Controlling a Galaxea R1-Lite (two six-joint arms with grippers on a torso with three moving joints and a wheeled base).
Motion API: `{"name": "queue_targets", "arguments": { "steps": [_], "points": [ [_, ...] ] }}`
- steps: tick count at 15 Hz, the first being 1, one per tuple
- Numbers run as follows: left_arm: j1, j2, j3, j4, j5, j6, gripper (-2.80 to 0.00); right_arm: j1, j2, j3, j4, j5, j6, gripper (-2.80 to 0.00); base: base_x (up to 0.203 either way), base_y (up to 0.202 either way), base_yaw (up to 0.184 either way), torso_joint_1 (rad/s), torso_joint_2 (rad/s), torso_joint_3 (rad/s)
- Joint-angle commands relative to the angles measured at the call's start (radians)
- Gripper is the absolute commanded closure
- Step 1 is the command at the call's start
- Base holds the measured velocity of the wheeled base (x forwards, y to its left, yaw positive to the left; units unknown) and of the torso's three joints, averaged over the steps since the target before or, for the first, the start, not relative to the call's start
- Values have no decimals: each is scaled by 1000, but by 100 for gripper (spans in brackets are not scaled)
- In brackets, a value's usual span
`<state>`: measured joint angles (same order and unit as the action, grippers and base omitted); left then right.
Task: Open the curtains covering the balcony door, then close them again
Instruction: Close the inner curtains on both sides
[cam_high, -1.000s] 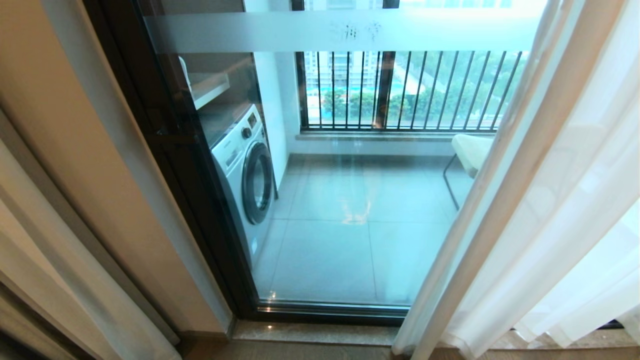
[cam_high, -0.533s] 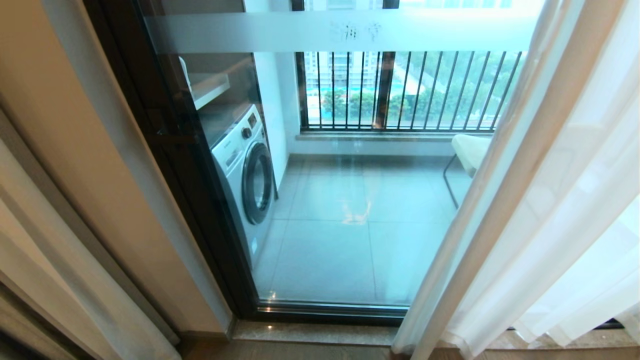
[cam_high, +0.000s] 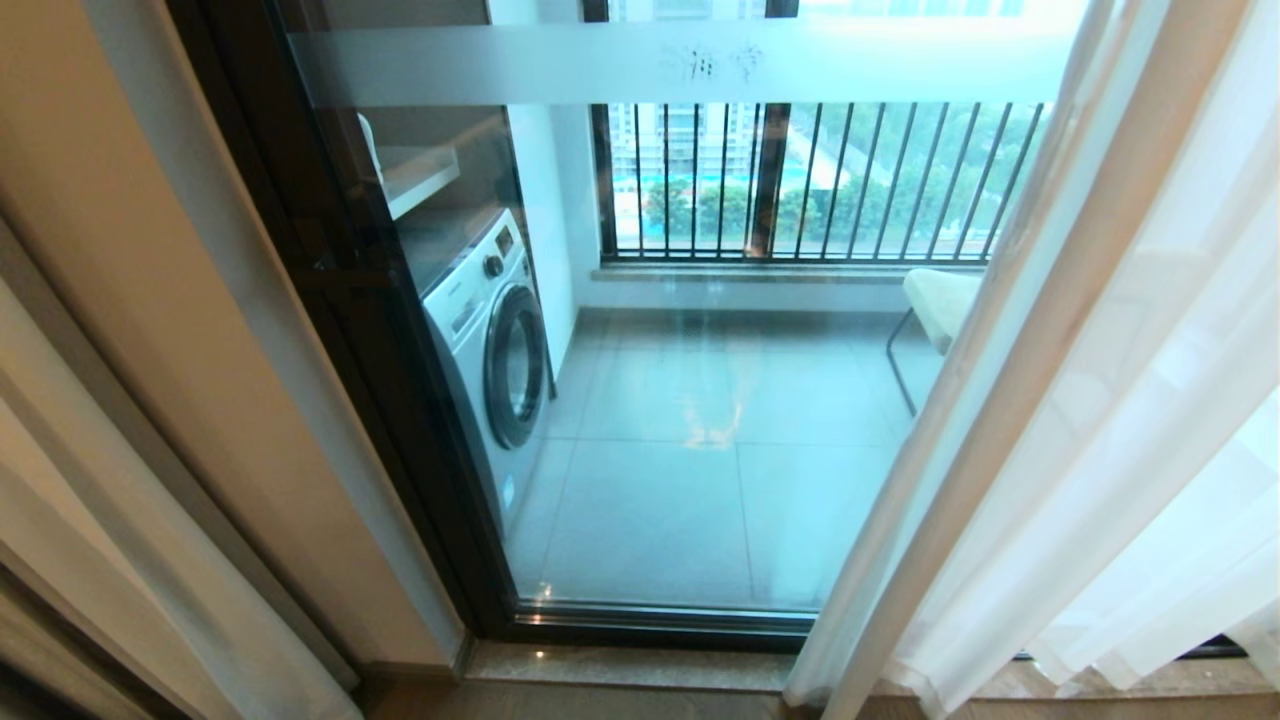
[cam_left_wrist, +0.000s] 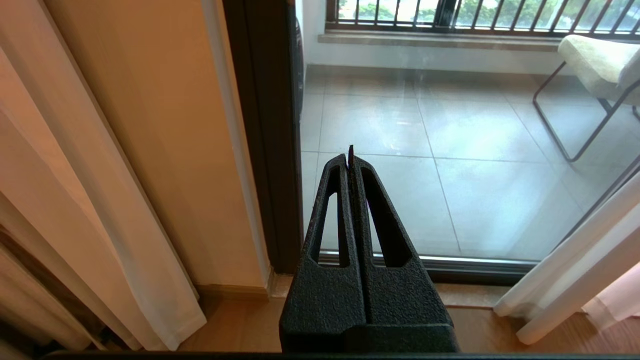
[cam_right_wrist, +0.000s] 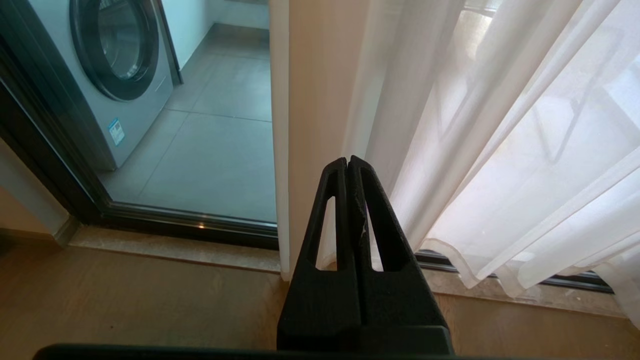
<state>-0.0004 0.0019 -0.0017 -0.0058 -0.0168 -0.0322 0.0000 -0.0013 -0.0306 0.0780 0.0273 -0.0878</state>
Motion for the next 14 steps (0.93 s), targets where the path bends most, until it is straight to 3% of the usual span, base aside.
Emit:
{"name": "queue_targets", "arguments": {
  "steps": [1, 14],
  "points": [
    [0, 0, 0, 0, 0, 0, 0, 0, 1, -1, -1, 0, 1, 0, 0, 0, 0, 0, 0, 0],
    [-1, 0, 0, -2, 0, -3, 0, 0, 1, 0, -1, 0, 8, 0, 0, 0, 0, 0, 0, 0]
  ]
}}
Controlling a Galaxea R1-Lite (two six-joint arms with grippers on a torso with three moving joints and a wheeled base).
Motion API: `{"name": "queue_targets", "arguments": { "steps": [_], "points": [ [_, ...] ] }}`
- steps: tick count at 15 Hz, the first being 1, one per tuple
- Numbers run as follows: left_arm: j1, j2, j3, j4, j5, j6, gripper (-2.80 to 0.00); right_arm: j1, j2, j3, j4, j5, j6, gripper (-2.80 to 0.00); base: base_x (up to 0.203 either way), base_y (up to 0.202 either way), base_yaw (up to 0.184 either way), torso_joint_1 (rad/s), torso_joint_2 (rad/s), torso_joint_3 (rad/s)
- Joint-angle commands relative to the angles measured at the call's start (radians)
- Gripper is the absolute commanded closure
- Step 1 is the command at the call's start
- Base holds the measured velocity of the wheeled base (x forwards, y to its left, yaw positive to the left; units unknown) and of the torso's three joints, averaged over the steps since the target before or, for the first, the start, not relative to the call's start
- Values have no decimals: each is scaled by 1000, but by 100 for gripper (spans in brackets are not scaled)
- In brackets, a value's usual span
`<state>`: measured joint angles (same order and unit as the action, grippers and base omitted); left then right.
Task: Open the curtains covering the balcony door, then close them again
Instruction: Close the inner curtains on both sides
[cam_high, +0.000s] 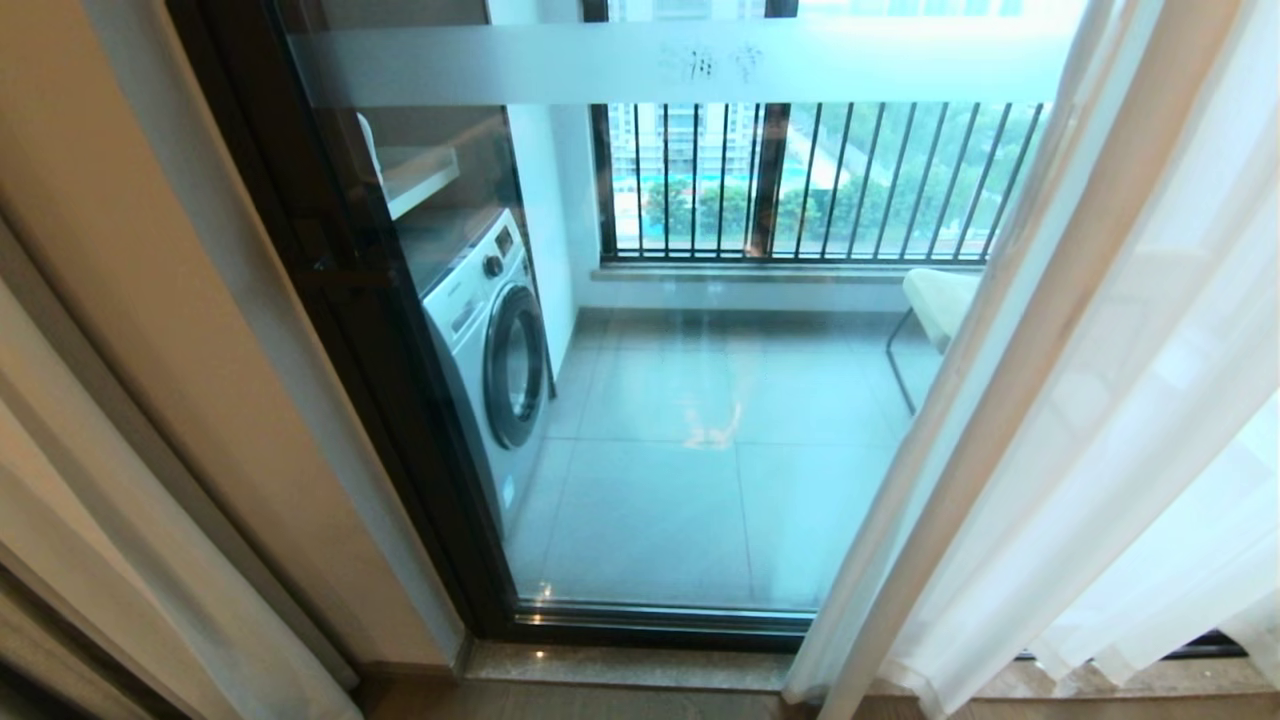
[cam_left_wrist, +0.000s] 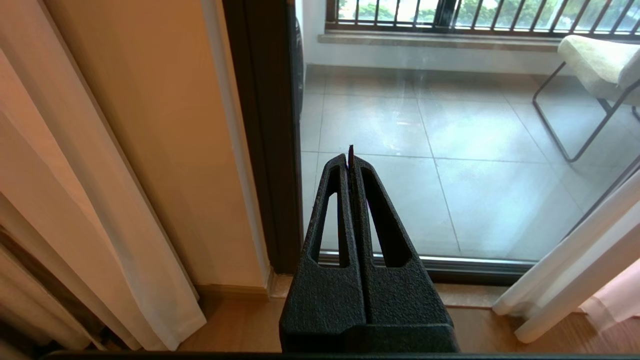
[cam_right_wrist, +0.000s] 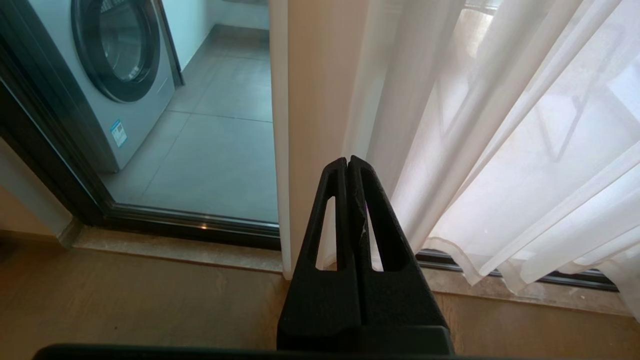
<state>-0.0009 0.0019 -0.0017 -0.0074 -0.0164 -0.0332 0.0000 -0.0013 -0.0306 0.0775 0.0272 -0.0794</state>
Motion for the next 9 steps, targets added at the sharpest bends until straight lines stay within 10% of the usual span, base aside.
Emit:
{"name": "queue_targets", "arguments": {
  "steps": [1, 9],
  "points": [
    [-1, 0, 0, 0, 0, -2, 0, 0, 1, 0, -1, 0, 0, 0, 0, 0, 0, 0, 0, 0],
    [1, 0, 0, 0, 1, -2, 0, 0, 1, 0, 1, 0, -3, 0, 1, 138, -1, 3, 3, 3]
  ]
}}
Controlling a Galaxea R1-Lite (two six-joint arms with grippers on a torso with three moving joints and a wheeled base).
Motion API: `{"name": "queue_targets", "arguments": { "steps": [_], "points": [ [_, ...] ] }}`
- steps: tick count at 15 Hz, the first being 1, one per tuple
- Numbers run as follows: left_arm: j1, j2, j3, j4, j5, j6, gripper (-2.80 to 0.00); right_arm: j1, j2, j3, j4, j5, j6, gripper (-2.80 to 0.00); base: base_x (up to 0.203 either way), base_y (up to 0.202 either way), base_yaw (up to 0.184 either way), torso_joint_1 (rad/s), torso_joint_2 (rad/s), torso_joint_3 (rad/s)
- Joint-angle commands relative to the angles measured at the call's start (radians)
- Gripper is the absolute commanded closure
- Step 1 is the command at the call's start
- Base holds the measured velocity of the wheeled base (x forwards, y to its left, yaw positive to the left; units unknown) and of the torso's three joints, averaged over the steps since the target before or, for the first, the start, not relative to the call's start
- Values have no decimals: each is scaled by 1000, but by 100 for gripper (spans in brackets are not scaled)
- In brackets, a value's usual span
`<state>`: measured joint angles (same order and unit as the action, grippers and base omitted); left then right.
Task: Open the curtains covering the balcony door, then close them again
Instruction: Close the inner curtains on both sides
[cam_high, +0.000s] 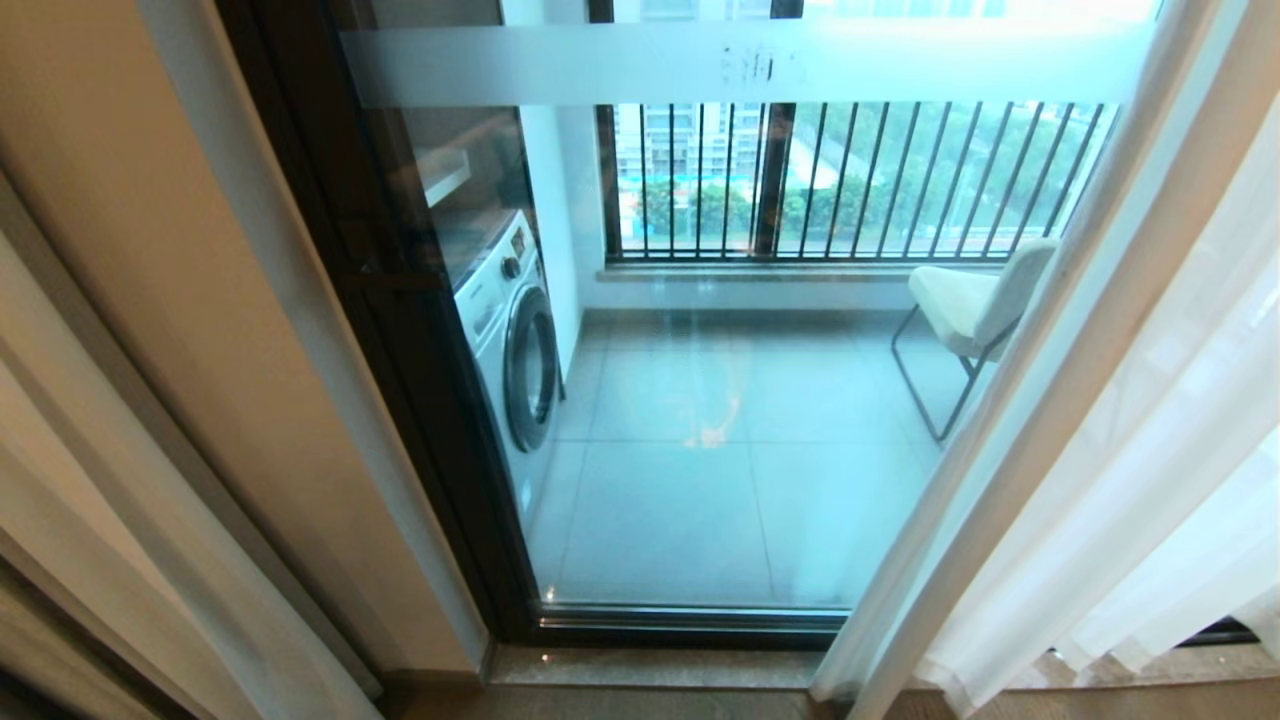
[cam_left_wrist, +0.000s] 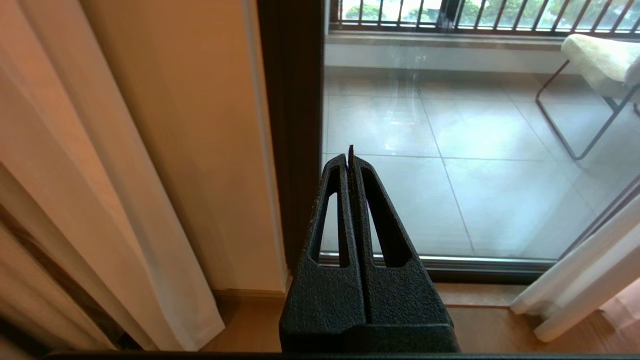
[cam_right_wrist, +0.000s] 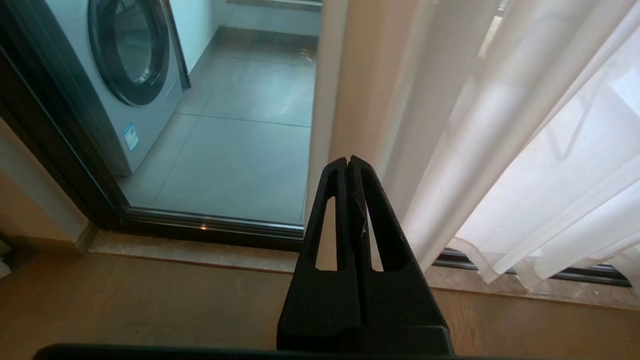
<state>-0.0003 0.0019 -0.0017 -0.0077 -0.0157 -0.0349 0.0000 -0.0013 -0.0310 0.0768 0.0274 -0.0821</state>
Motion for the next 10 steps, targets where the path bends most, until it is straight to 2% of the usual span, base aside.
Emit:
{"name": "queue_targets", "arguments": {
  "steps": [1, 4, 10],
  "points": [
    [-1, 0, 0, 0, -1, 0, 0, 0, 1, 0, 1, 0, -2, 0, 0, 189, -1, -2, 2, 2],
    [-1, 0, 0, 0, -1, 1, 0, 0, 1, 0, 0, 0, -2, 0, 0, 124, 0, 2, -1, 4],
    [-1, 0, 0, -2, 0, 0, 0, 0, 1, 2, -2, 0, -2, 0, 0, 0, 0, 0, 0, 0]
  ]
}}
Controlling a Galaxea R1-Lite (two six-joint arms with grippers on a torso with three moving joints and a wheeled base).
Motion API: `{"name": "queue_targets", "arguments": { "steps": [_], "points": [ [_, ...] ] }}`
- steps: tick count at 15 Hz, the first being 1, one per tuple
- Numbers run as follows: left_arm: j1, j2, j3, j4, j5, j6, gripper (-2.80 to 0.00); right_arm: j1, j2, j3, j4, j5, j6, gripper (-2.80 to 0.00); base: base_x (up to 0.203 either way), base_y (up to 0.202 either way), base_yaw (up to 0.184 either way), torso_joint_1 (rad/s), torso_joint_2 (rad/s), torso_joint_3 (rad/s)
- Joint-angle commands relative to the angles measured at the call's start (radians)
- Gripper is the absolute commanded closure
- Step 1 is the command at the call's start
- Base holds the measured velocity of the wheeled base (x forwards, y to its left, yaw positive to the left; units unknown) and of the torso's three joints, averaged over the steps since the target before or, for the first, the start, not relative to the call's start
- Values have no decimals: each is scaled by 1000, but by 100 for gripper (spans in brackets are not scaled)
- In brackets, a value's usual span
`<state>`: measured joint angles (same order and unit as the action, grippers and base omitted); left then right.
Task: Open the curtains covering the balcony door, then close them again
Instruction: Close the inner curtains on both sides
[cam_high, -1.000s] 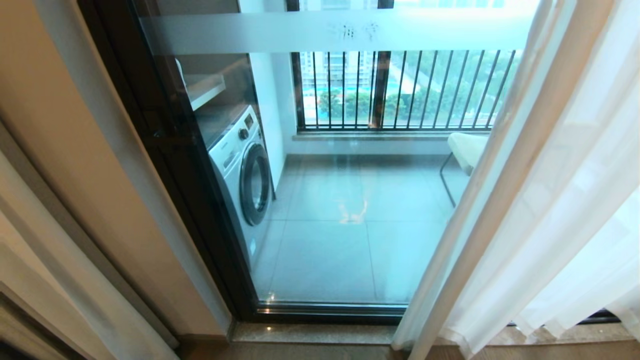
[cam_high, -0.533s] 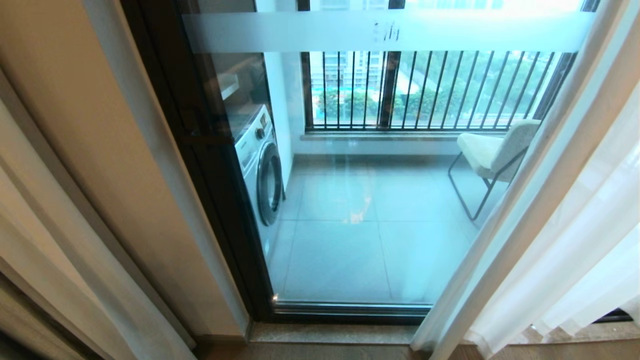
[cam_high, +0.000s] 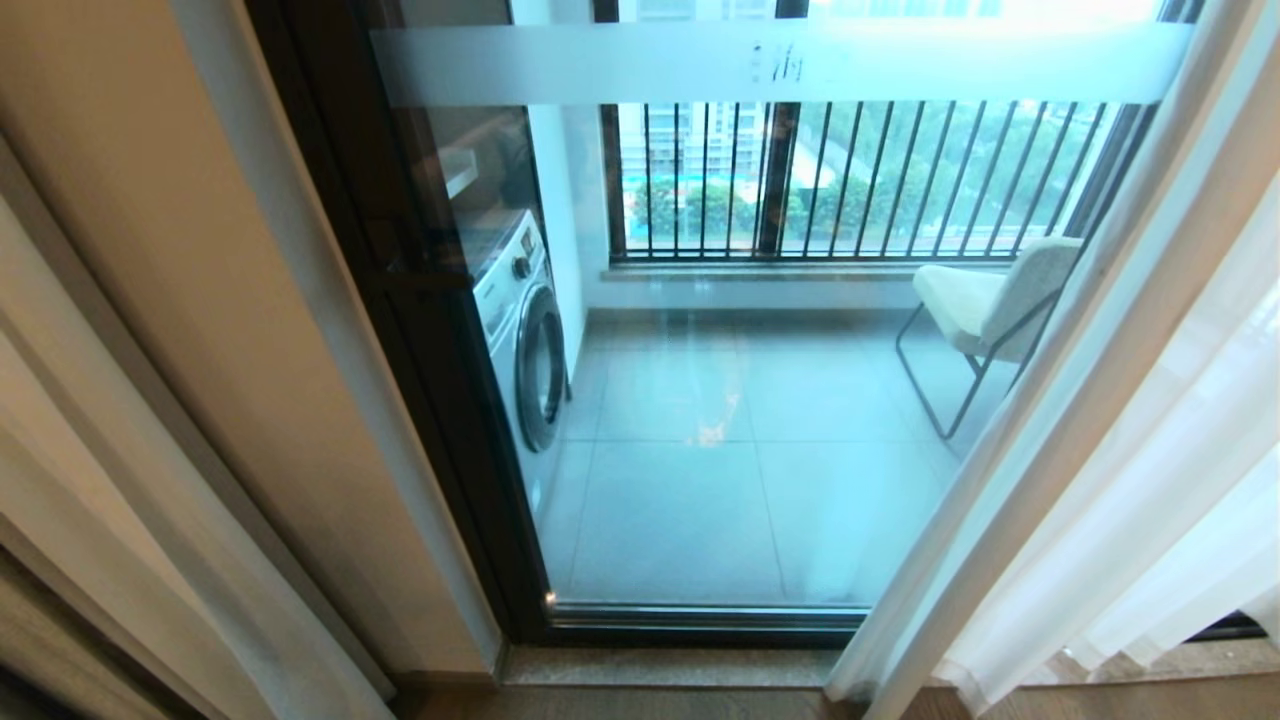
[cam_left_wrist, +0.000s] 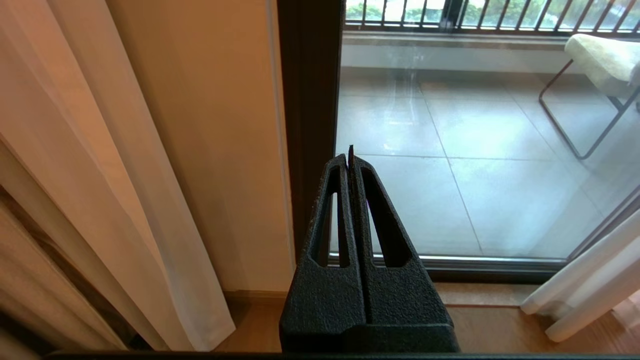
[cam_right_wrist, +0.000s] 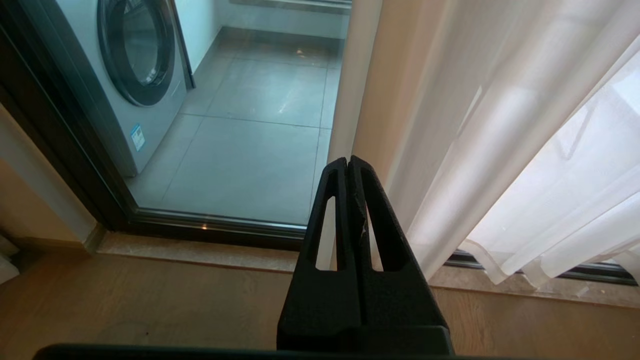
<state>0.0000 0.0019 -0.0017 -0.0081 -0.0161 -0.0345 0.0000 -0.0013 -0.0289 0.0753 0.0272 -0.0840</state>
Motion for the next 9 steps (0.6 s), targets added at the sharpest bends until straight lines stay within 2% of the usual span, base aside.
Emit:
{"name": "queue_targets", "arguments": {
  "steps": [1, 9],
  "points": [
    [0, 0, 0, -1, 1, -1, 0, 0, 1, 0, 0, 0, 0, 0, 0, 0, 0, 0, 0, 0],
    [0, 0, 0, 0, 5, 1, 0, 0, 1, -2, 1, 0, 3, 0, 0, 0, 0, 0, 0, 0]
  ]
}}
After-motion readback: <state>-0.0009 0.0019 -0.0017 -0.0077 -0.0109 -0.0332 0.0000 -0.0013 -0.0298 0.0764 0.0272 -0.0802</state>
